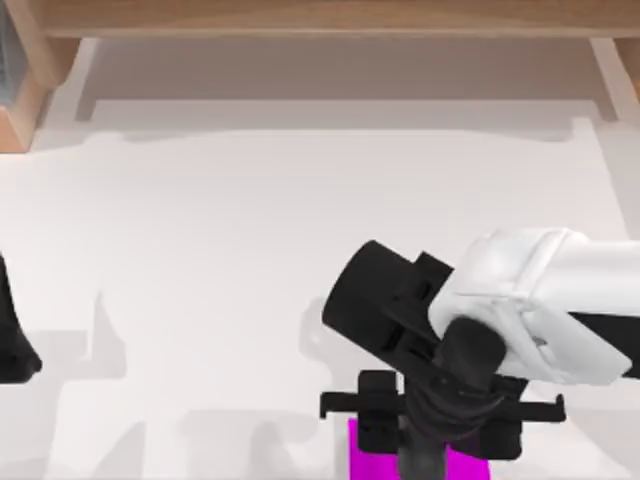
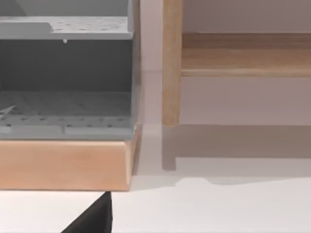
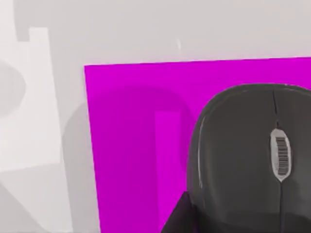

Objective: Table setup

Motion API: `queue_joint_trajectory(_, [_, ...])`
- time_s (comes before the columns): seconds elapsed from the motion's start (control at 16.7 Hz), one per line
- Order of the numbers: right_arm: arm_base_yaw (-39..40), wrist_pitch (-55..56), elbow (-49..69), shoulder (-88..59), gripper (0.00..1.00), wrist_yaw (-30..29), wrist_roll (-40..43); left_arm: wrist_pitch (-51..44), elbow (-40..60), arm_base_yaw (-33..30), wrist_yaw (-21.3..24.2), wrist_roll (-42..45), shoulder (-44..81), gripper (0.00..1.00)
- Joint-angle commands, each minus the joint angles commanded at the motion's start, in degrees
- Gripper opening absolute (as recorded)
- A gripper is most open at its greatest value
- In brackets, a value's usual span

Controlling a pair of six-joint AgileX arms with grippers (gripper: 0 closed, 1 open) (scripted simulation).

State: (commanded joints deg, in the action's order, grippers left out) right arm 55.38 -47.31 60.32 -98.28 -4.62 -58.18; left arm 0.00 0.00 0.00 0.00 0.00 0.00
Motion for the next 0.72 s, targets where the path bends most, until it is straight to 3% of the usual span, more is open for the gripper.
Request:
queue_joint_trajectory(0.24, [3.71, -0.05, -2.54, 0.8, 0.0, -0.45, -0.07, 0.0, 0.0, 0.0, 0.0, 0.0, 0.0, 1.0])
queue_joint_trajectory(0.72, [3.32, 0.41, -1.97, 0.51, 0.0, -0.18, -0.12, 0.0, 0.0, 0.0, 0.0, 0.0, 0.0, 1.0])
